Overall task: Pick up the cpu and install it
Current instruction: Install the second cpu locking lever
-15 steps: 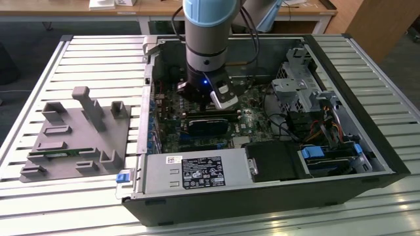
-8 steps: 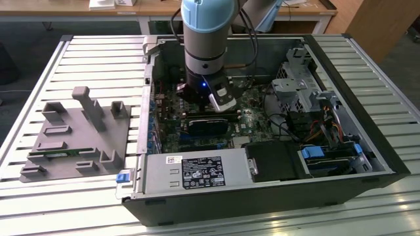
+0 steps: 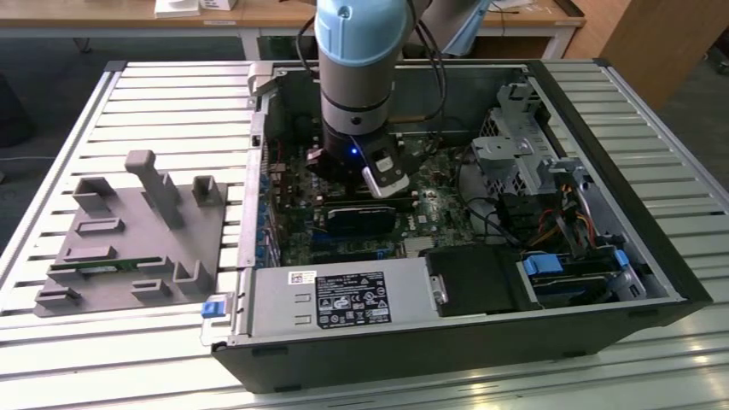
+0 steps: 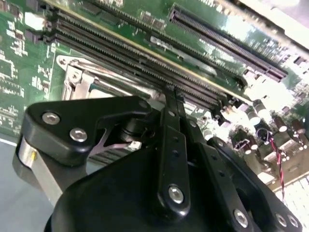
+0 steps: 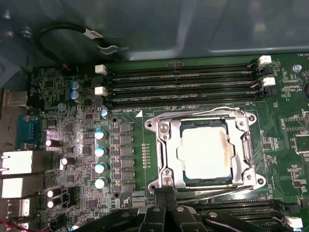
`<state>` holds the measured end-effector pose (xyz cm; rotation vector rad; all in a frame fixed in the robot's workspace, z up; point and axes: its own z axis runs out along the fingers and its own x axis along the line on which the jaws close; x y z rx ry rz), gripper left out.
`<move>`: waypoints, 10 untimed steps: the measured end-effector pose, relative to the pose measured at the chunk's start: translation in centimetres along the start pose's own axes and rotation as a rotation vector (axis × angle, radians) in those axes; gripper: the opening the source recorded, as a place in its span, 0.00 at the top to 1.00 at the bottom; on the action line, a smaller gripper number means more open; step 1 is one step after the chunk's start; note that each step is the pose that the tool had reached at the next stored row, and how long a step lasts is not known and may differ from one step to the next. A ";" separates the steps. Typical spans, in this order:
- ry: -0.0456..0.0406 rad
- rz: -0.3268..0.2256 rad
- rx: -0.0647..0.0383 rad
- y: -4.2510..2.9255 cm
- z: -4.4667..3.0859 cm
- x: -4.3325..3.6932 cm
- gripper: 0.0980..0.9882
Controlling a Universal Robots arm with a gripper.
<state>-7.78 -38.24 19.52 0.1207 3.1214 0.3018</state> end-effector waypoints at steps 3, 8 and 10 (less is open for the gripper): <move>0.0008 -0.001 -0.008 0.03 -0.14 0.00 0.98; 0.0010 -0.002 -0.011 0.14 -0.93 0.02 0.98; 0.0011 -0.002 -0.011 -0.02 -0.98 0.01 0.98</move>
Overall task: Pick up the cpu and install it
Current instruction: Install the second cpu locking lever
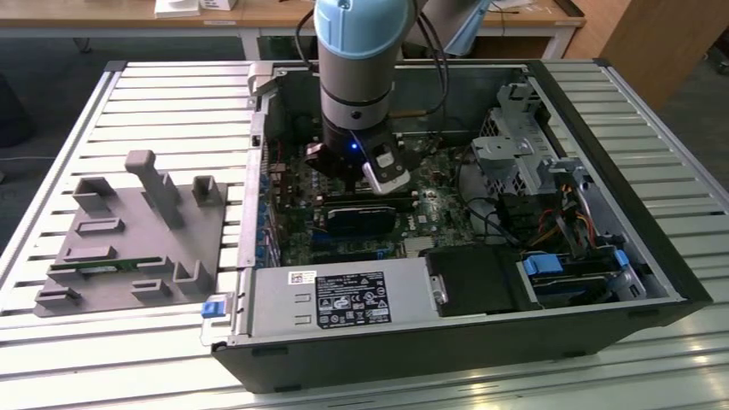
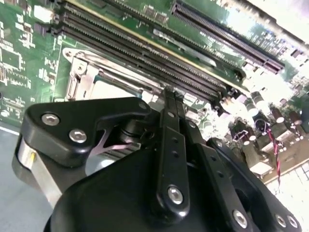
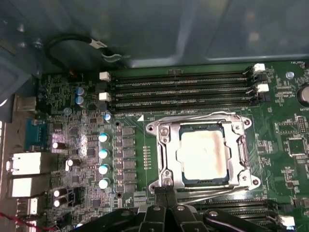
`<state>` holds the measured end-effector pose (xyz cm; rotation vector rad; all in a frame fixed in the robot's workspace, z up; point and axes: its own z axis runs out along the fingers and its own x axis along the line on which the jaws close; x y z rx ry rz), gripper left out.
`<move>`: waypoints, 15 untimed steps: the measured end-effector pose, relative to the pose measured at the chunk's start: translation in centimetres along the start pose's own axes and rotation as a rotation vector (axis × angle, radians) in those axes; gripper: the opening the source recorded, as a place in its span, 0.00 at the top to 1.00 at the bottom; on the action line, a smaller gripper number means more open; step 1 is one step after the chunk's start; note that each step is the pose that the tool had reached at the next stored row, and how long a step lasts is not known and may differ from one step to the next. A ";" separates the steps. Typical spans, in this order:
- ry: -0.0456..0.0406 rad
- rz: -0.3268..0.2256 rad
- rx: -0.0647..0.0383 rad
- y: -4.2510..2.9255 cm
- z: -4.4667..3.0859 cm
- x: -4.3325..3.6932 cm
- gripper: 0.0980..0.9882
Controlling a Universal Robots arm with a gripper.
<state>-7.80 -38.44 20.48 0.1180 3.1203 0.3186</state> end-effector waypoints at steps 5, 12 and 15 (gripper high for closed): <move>-0.0001 0.000 0.000 -0.47 -0.09 -0.04 0.98; -0.0001 0.000 0.000 -0.90 -0.18 -0.07 0.98; -0.0001 0.000 -0.001 -0.92 -0.19 -0.04 0.98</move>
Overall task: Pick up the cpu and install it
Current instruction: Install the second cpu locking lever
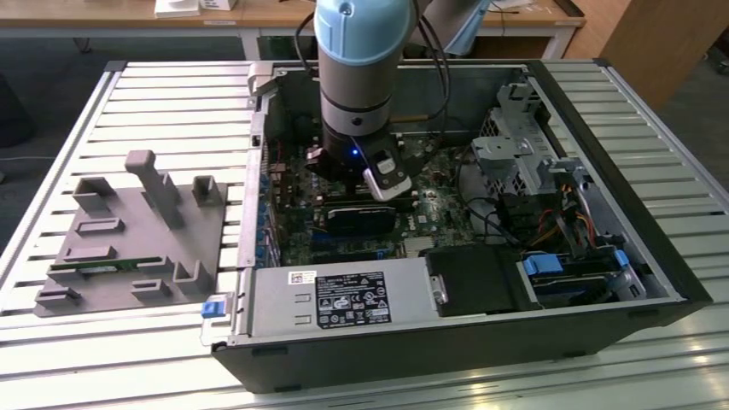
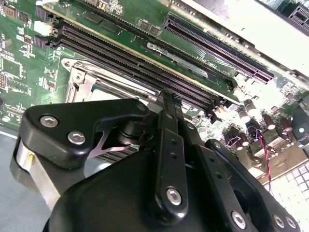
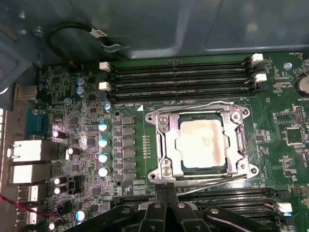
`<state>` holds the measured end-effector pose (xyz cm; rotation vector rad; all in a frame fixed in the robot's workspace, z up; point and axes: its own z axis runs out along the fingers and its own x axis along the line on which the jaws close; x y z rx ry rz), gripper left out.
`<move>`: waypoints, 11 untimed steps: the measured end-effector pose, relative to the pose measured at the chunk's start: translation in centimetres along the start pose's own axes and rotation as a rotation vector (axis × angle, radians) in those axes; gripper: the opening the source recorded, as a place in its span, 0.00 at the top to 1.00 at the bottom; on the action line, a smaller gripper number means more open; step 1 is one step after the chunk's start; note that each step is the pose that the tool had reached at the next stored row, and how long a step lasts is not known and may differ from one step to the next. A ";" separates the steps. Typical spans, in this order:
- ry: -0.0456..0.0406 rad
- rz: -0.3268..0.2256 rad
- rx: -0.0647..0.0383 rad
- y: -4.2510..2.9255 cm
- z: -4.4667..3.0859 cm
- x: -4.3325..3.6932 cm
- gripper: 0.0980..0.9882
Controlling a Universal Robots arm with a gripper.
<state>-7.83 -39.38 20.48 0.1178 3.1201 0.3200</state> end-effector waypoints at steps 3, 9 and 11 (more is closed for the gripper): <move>0.0004 -0.001 -0.004 -0.03 0.07 0.12 0.98; 0.0022 -0.001 -0.027 -0.12 0.47 0.20 0.98; 0.0027 -0.001 -0.040 -0.15 0.62 0.23 0.98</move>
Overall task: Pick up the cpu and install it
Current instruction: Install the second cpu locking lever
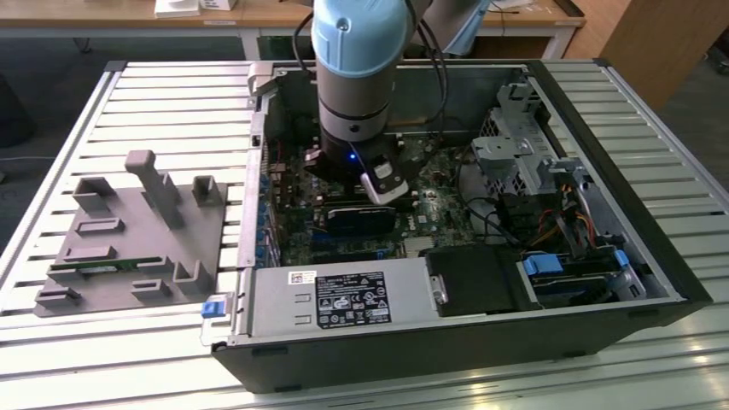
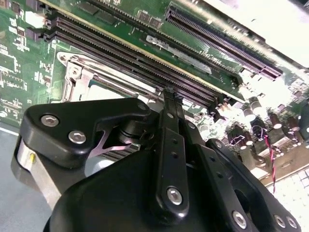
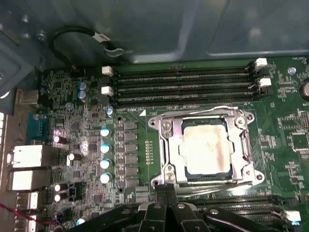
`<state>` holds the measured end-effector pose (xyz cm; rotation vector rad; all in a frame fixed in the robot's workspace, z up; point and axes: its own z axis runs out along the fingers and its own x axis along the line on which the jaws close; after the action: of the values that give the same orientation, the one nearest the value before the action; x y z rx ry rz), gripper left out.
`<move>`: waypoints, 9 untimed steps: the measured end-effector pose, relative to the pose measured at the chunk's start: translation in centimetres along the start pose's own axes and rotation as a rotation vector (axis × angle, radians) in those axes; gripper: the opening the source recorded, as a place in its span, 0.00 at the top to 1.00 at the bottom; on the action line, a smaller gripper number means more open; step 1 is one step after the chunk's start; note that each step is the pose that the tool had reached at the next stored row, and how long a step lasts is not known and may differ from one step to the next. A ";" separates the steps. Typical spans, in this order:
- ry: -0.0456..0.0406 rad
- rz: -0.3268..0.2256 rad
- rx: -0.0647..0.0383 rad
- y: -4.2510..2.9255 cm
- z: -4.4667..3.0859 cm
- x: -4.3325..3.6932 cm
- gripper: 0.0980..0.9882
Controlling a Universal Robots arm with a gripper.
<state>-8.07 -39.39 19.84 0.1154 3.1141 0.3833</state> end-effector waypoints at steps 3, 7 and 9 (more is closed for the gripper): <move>0.0007 0.000 -0.018 -0.04 0.16 0.04 0.98; 0.0010 -0.001 -0.032 -0.09 0.35 0.17 0.98; 0.0005 -0.001 -0.035 -0.13 0.53 0.21 0.98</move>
<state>-8.28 -39.37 19.30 0.1140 3.1062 0.4369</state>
